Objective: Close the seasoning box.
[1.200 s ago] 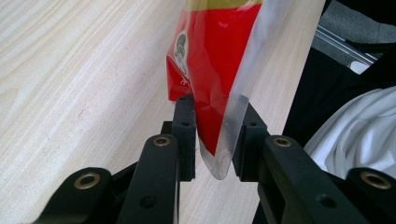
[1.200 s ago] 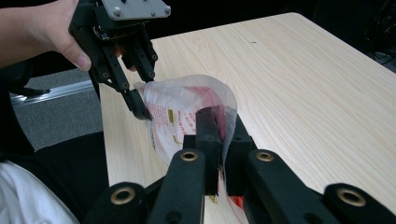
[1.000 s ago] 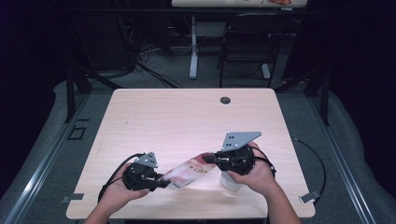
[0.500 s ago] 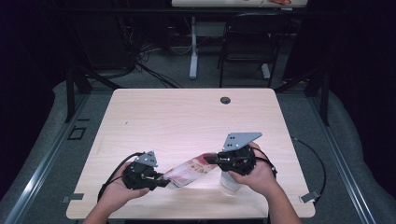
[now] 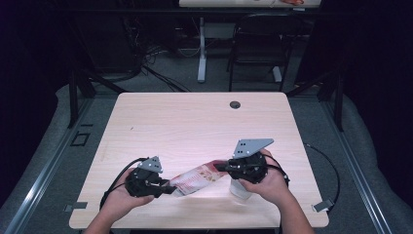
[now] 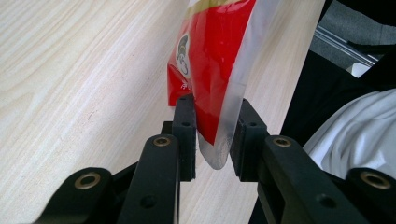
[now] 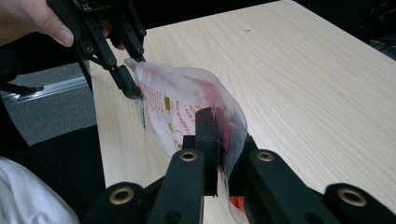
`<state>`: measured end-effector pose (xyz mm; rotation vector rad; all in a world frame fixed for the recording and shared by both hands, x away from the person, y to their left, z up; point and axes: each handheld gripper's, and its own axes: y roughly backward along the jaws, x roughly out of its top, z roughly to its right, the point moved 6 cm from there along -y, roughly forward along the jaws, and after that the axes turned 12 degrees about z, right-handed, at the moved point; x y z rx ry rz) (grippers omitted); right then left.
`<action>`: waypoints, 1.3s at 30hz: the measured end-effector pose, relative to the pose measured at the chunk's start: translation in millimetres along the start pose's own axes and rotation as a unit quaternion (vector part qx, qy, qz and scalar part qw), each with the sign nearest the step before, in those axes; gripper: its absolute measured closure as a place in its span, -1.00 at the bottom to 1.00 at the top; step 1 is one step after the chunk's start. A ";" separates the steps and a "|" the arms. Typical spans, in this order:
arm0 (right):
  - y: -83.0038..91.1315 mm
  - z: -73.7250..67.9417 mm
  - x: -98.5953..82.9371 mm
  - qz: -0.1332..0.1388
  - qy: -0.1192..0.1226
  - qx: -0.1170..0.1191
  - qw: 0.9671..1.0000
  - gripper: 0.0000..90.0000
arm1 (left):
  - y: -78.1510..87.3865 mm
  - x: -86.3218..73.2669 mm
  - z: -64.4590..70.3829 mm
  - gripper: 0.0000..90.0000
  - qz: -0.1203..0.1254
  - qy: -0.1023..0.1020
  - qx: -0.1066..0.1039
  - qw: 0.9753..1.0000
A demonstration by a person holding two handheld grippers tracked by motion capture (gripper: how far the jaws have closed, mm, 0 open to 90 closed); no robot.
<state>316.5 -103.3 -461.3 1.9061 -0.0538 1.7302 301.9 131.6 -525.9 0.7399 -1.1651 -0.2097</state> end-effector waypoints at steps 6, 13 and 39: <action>0.4 -0.1 -0.1 0.004 -0.004 0.001 1.000 0.95 | 2.9 1.6 -0.5 0.66 0.003 0.000 0.000 1.000; 1.4 0.3 0.0 0.007 -0.009 0.003 1.000 0.95 | 5.9 4.3 -0.5 0.66 0.006 -0.001 0.001 1.000; 10.9 6.8 -0.2 0.017 -0.022 -0.002 1.000 0.95 | 19.1 25.1 0.1 0.67 0.016 -0.014 0.009 1.000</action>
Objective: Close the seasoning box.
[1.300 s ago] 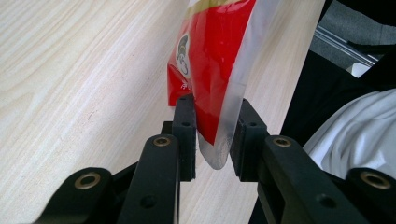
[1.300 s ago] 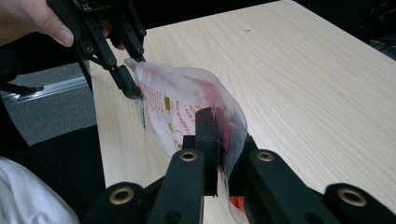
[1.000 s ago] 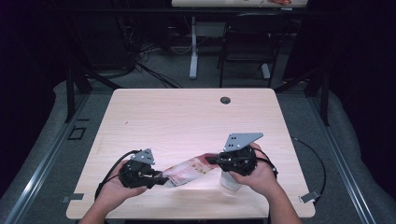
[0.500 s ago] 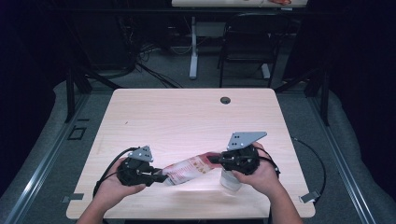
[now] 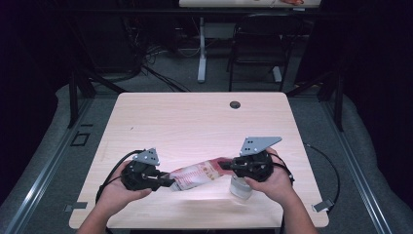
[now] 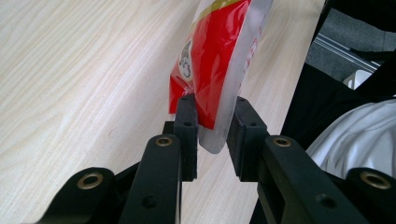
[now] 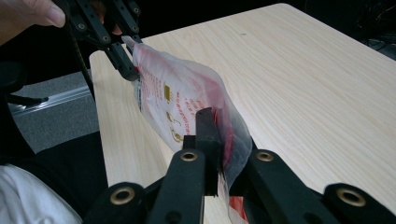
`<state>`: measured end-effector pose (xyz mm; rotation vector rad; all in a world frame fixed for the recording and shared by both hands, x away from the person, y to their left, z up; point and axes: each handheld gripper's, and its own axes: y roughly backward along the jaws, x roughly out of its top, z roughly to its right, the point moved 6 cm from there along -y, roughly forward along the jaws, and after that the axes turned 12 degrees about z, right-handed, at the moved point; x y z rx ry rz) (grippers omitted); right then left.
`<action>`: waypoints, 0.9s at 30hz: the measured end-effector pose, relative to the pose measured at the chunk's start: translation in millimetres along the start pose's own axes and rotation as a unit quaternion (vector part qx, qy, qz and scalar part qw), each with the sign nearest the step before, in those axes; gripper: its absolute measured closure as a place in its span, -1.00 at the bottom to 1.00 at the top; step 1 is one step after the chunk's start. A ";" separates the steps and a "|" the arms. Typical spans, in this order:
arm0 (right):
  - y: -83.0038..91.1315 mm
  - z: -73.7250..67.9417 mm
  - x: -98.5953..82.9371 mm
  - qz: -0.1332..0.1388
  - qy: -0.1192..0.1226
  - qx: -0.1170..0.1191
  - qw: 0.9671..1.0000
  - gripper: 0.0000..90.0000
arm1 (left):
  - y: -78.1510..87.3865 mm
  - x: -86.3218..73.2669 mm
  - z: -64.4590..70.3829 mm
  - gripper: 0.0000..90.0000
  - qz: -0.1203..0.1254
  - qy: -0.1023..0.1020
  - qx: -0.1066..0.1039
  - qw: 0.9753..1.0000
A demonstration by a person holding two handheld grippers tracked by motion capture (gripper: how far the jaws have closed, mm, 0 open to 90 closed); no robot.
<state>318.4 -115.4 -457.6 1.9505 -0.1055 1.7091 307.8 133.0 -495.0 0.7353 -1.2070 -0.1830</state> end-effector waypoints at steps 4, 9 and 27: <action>0.5 0.6 -0.2 0.000 -0.001 0.000 1.000 0.95 | 0.8 1.5 0.0 0.67 0.001 0.001 -0.001 1.000; 1.3 1.0 -0.1 0.003 -0.003 -0.001 1.000 0.95 | 1.8 4.0 0.2 0.67 0.002 -0.002 0.002 1.000; 5.3 4.6 -0.8 0.004 -0.004 -0.004 1.000 0.95 | 6.8 15.8 1.3 0.67 0.005 -0.010 0.006 1.000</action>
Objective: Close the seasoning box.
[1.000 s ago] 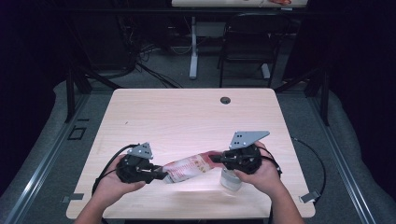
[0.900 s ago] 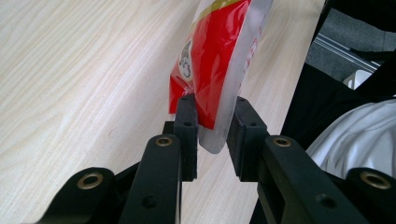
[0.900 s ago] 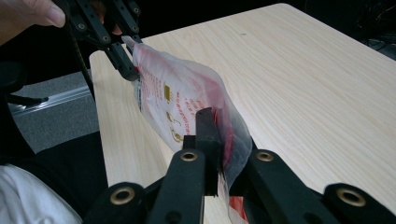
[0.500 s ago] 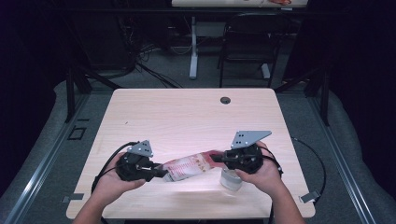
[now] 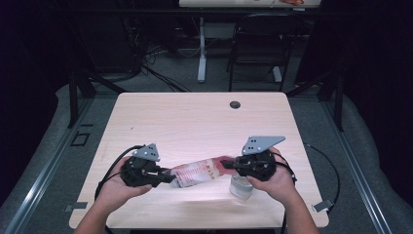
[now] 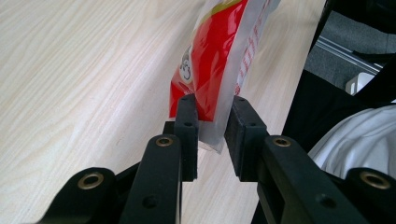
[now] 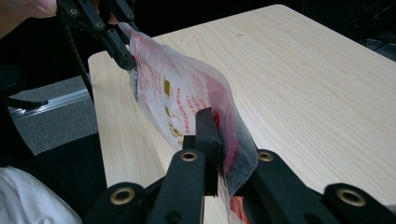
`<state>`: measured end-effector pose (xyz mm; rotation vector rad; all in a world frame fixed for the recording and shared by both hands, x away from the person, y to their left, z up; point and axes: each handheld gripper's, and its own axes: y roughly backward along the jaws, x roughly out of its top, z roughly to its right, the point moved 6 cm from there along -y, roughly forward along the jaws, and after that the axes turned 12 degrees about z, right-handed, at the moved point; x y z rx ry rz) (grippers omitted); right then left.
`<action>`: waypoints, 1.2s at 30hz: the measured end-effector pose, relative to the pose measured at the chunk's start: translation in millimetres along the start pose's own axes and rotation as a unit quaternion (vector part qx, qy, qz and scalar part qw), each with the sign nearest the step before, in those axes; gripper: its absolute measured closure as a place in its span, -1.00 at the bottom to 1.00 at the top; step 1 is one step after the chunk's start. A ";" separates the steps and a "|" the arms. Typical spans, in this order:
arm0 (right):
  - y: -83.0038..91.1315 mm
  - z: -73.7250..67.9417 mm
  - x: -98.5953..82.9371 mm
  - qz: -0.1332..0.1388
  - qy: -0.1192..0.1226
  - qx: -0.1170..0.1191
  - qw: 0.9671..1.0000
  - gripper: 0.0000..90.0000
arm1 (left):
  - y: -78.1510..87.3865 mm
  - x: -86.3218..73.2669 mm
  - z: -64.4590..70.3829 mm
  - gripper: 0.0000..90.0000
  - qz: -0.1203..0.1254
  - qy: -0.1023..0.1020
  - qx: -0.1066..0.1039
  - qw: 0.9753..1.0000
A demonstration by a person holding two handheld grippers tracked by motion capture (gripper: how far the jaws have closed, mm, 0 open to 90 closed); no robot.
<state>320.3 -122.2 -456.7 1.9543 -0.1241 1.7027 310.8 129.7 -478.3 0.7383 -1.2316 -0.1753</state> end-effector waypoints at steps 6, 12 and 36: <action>1.3 1.3 -0.7 0.001 0.000 0.001 1.000 0.96 | 1.0 3.5 0.2 0.67 -0.002 -0.002 0.003 1.000; 2.1 2.2 -1.2 0.003 -0.004 0.000 1.000 0.96 | 1.8 7.1 0.3 0.67 -0.002 -0.004 0.003 1.000; 6.1 6.8 -3.8 0.005 -0.013 -0.004 1.000 0.95 | 5.4 22.1 0.3 0.67 -0.002 -0.011 0.006 1.000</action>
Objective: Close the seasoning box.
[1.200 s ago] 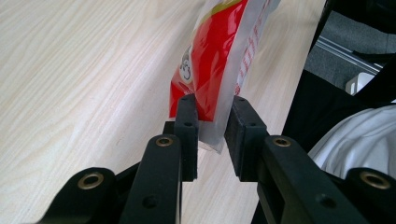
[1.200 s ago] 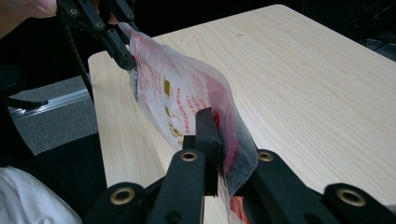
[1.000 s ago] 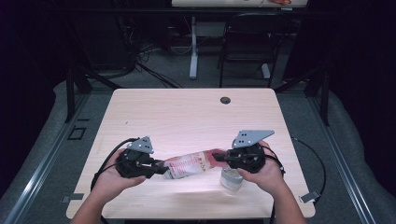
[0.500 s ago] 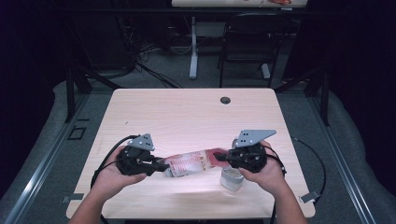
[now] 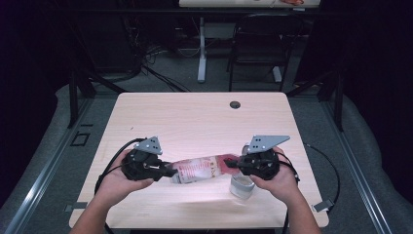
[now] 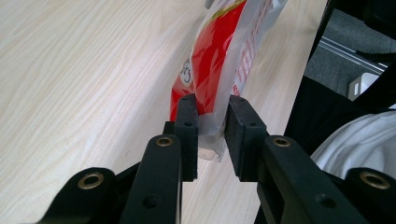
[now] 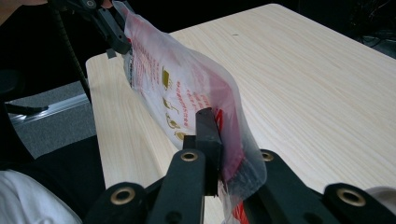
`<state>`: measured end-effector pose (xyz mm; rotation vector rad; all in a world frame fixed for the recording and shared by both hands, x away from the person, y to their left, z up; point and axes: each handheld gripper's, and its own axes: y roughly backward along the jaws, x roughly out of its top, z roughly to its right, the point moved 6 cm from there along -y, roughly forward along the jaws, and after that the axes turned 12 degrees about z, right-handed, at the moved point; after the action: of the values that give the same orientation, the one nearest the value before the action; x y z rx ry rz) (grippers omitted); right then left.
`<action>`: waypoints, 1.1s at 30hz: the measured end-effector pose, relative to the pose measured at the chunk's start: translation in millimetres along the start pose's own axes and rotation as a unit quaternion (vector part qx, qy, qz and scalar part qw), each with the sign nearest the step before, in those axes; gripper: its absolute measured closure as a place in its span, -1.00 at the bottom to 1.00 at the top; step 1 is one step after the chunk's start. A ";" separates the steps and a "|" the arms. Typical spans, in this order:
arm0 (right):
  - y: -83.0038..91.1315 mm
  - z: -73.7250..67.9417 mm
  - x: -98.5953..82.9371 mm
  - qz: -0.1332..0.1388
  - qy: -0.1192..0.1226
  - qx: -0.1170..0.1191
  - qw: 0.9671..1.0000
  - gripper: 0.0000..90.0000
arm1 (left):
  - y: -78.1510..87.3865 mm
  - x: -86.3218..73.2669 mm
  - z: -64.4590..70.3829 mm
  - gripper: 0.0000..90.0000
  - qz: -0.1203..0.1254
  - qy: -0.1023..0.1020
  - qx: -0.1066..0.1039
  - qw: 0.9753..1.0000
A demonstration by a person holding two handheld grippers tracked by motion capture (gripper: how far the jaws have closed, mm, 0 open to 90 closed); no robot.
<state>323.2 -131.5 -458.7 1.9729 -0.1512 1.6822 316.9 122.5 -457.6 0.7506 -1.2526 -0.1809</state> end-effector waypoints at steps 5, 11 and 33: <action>0.3 0.3 -0.4 0.000 -0.001 0.000 1.000 0.95 | 0.5 1.9 0.3 0.68 0.000 -0.001 0.000 1.000; 0.5 1.1 -0.9 0.001 -0.002 -0.001 1.000 0.95 | 1.0 4.4 -0.3 0.68 -0.005 -0.001 -0.002 1.000; 1.9 6.0 -5.0 -0.002 -0.007 -0.005 1.000 0.96 | 2.7 15.8 0.9 0.68 -0.004 -0.006 -0.002 1.000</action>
<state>326.6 -137.2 -463.3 1.9767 -0.1605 1.6632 320.6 116.1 -443.3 0.7514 -1.2610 -0.1953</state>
